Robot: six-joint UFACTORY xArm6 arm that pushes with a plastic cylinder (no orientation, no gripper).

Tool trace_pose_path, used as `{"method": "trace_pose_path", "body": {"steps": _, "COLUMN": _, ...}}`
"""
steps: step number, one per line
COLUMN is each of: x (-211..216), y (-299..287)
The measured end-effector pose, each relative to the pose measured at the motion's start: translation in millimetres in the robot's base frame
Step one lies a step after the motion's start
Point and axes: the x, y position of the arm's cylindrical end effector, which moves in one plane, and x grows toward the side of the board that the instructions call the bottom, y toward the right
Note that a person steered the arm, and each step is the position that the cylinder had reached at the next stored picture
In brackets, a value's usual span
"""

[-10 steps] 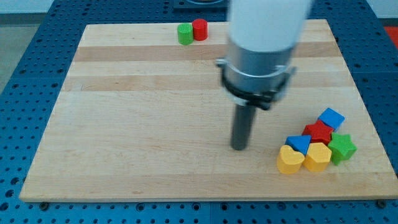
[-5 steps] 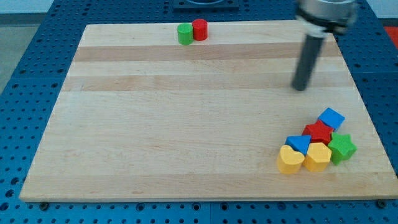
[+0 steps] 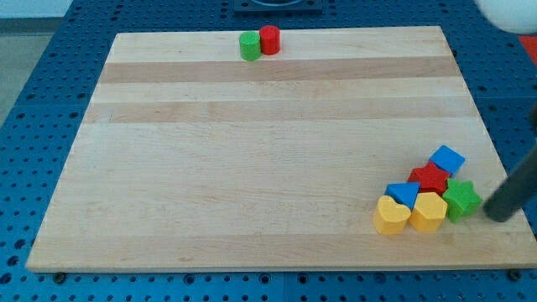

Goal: Move the red star to the bottom of the green circle

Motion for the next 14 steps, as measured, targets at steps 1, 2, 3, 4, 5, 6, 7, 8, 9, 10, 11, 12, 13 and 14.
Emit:
{"method": "trace_pose_path", "body": {"steps": 1, "x": -7, "y": -52}}
{"method": "trace_pose_path", "body": {"steps": 2, "x": -25, "y": -100}}
{"method": "trace_pose_path", "body": {"steps": 3, "x": -48, "y": -132}}
{"method": "trace_pose_path", "body": {"steps": 4, "x": -52, "y": -125}}
{"method": "trace_pose_path", "body": {"steps": 5, "x": -50, "y": -100}}
{"method": "trace_pose_path", "body": {"steps": 6, "x": -45, "y": -78}}
{"method": "trace_pose_path", "body": {"steps": 7, "x": -26, "y": -71}}
{"method": "trace_pose_path", "body": {"steps": 8, "x": -14, "y": -53}}
{"method": "trace_pose_path", "body": {"steps": 9, "x": -23, "y": -24}}
{"method": "trace_pose_path", "body": {"steps": 10, "x": -51, "y": -23}}
{"method": "trace_pose_path", "body": {"steps": 11, "x": -69, "y": -58}}
{"method": "trace_pose_path", "body": {"steps": 12, "x": -78, "y": -100}}
{"method": "trace_pose_path", "body": {"steps": 13, "x": -91, "y": -137}}
{"method": "trace_pose_path", "body": {"steps": 14, "x": -85, "y": -123}}
